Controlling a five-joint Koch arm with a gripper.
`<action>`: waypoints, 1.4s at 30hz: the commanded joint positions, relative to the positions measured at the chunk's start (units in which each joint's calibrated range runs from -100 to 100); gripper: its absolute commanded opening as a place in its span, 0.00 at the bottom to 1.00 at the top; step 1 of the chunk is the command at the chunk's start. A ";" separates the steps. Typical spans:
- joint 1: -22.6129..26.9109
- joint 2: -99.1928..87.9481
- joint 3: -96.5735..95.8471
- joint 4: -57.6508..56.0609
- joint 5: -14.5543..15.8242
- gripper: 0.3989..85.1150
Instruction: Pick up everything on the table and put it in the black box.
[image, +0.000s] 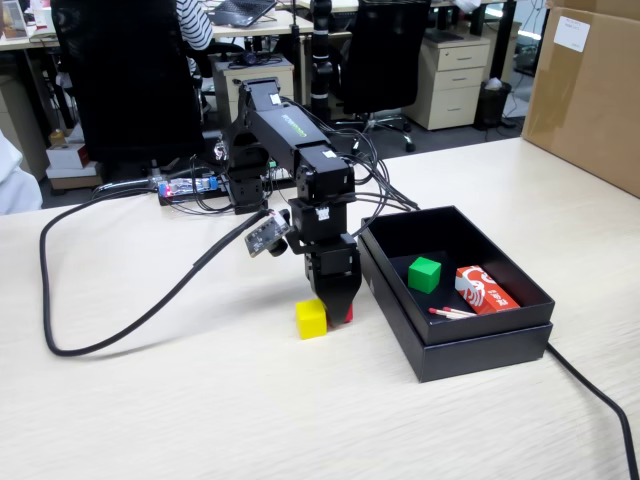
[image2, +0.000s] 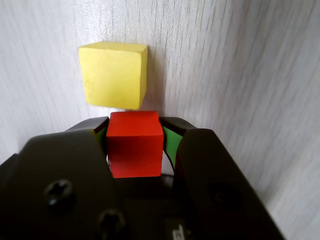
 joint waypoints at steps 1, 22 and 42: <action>1.32 -15.04 -0.35 -0.14 0.88 0.01; 12.89 -10.00 9.35 -1.86 5.91 0.01; 11.33 -11.49 5.45 -1.86 5.86 0.47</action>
